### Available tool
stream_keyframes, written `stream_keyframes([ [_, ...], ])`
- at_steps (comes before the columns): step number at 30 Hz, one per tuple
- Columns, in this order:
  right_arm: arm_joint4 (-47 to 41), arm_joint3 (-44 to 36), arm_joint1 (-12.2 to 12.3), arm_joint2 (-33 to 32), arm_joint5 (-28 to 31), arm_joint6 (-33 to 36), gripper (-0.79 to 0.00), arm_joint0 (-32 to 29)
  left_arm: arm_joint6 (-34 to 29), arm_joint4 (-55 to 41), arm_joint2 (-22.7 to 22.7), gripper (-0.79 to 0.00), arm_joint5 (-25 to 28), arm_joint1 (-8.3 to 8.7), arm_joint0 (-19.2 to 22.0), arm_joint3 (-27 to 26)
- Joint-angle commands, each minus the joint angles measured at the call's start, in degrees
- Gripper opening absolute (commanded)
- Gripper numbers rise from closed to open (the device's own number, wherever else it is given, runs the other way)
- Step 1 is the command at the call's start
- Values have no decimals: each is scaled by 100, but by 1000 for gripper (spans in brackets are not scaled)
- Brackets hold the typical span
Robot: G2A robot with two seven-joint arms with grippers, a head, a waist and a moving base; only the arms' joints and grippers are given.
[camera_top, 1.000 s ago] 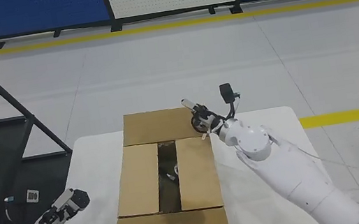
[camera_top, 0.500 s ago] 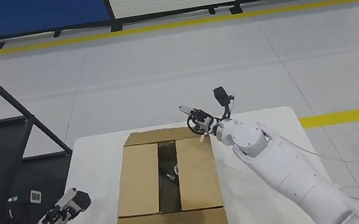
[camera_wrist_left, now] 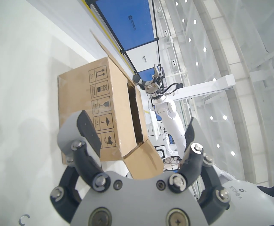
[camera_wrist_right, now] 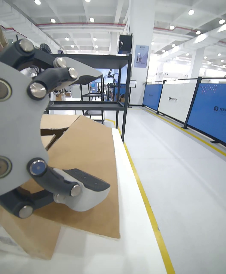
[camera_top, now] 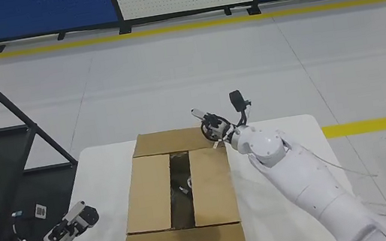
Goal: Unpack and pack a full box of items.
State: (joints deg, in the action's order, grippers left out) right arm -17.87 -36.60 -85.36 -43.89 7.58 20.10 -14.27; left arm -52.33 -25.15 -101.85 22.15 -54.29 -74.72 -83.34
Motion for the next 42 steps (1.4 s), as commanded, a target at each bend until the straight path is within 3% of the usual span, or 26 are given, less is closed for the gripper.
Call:
stream_keyframes([
  [1,-21,-192,37,-95,150,232,0,-67,24,-21,-2,0,-4,0,-4,-4],
  [8,251,-1490,277,-445,47,982,0,-587,89,-98,-49,0,30,6,-1,-9],
  [16,1012,-3534,599,-835,-1066,1537,0,-1532,111,-155,-90,0,85,14,4,45],
  [21,1232,-4275,694,-973,-1822,1755,0,-1907,124,-63,-96,0,193,22,21,96],
  [24,1212,-4393,698,-987,-2131,1788,0,-1967,58,-67,-129,0,250,31,1,93],
  [34,1192,-4373,693,-946,-2015,1815,0,-2088,46,-57,-137,0,262,33,-2,88],
  [42,1096,-3622,429,-244,-2234,2113,0,-1482,56,424,182,0,91,26,-55,-102],
])
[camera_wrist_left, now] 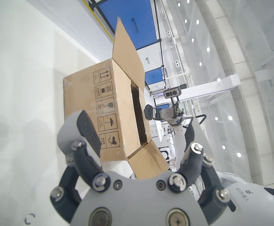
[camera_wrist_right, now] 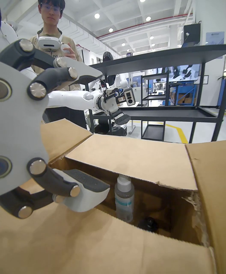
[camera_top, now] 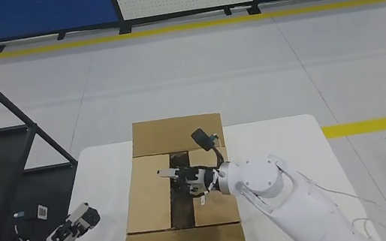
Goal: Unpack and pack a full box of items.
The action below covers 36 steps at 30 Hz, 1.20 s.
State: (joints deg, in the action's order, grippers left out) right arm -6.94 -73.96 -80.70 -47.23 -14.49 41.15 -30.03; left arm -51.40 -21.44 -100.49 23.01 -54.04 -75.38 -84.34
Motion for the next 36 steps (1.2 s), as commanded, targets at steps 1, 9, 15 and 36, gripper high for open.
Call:
stream_keyframes([
  [1,-42,223,-79,175,-34,61,0,180,-70,92,99,0,-6,0,30,9],
  [9,2,984,-379,709,-303,48,0,677,-242,286,544,0,-42,-20,287,188],
  [15,-182,1346,-518,793,-104,158,0,789,-504,234,747,0,215,-29,274,177],
  [36,-202,1244,-618,541,817,463,0,713,-624,-64,570,0,485,22,-137,-228],
])
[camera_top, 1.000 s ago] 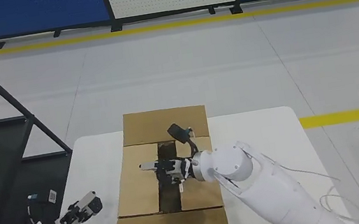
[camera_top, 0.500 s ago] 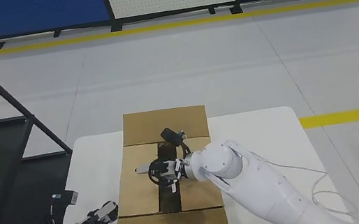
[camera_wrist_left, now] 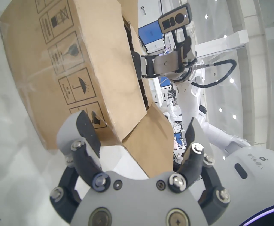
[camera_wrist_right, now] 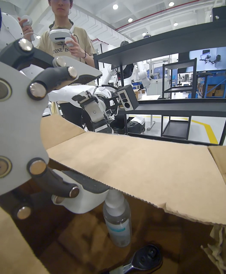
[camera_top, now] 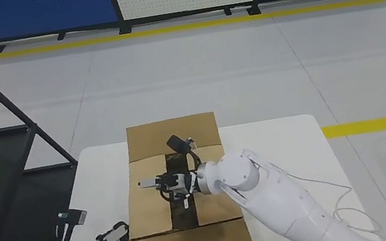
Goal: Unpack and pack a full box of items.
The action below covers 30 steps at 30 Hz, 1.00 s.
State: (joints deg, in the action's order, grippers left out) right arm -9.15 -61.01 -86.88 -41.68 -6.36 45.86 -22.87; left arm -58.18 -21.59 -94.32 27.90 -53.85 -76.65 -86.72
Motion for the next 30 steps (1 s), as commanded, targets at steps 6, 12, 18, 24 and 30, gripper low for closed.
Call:
stream_keyframes([
  [6,66,-349,-55,12,86,-27,0,4,261,-421,-377,0,-2,24,-75,93],
  [12,-91,-396,-216,169,394,-151,0,106,400,-712,-612,0,5,35,-131,169],
  [18,-561,9,-498,374,839,-468,0,281,575,-1181,-828,0,100,23,-252,214],
  [24,-1086,725,-872,628,1424,-748,0,506,945,-1671,-1047,0,196,-16,-494,225],
  [30,-1089,858,-931,693,1472,-688,0,583,982,-1721,-1073,0,175,-20,-516,220],
])
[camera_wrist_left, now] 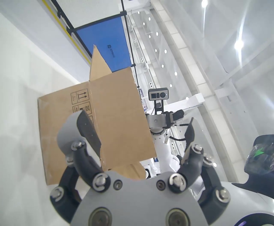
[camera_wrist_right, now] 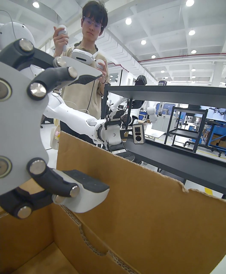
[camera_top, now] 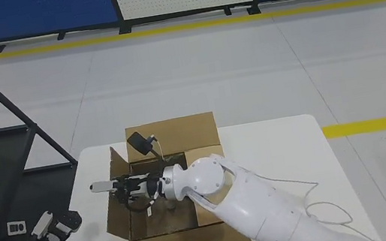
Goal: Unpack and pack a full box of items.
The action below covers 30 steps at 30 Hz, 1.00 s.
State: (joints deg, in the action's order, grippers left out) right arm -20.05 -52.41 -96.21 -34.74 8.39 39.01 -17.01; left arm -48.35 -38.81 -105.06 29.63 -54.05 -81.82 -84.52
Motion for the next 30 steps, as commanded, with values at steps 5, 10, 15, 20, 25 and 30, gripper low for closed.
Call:
stream_keyframes([
  [5,0,-2,1,-1,-2,-2,0,-2,-1,1,1,0,2,0,1,0],
  [10,-137,-96,2,-141,245,-267,0,-359,428,-22,-32,0,-211,-23,11,-62],
  [15,-477,207,-164,-113,490,-206,0,-405,814,-52,-121,0,-334,-50,-39,-147],
  [20,-715,770,-432,64,614,-35,0,-241,646,-214,-264,0,-355,-63,-250,-271],
  [25,-778,1311,-739,302,612,206,0,-14,352,-694,-414,0,-402,-91,-536,-485],
  [30,-798,1830,-1036,461,573,321,0,178,-93,-1148,-551,0,-615,-107,-746,-704],
])
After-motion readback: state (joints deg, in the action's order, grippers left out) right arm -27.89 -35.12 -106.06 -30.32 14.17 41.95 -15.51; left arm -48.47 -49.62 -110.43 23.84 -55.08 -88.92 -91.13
